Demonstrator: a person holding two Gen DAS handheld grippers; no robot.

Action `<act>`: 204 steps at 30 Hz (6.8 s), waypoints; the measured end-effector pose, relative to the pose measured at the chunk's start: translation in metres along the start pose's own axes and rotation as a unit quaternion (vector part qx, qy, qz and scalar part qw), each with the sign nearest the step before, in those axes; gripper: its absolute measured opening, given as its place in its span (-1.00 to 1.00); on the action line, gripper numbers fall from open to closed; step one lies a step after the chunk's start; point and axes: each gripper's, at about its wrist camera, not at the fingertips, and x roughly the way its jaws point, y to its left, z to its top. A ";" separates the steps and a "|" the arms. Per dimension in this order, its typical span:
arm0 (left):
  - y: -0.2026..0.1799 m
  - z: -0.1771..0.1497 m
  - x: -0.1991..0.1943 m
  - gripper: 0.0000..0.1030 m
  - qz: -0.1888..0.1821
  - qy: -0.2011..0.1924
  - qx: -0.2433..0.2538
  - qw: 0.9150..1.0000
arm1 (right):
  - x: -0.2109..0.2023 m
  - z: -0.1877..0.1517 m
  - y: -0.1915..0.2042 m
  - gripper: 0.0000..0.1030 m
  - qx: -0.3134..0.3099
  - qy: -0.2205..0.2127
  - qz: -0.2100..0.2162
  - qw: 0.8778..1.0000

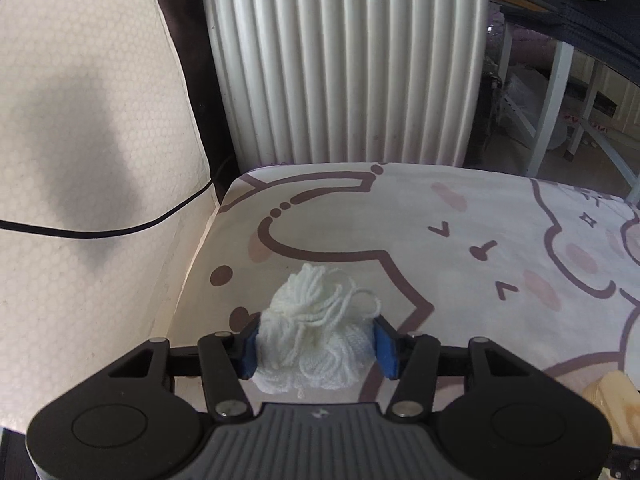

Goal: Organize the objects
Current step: 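Carry the yarn ball and wooden block over the white box with both tools, then lower both held items into the box and open both tools, then withdraw both tools up out of the box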

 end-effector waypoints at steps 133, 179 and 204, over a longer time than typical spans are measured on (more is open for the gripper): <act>-0.406 -0.120 -0.117 0.41 -0.253 0.160 0.299 0.906 | -0.076 -0.144 -0.273 0.19 0.202 0.015 -0.112 0.973; -0.299 -0.071 -0.236 0.70 -0.259 0.054 0.183 0.947 | -0.251 -0.187 -0.200 0.45 0.247 -0.082 -0.127 0.957; -0.246 -0.093 -0.283 0.91 -0.241 0.016 0.146 0.959 | -0.298 -0.237 -0.139 0.77 0.259 -0.106 -0.158 0.947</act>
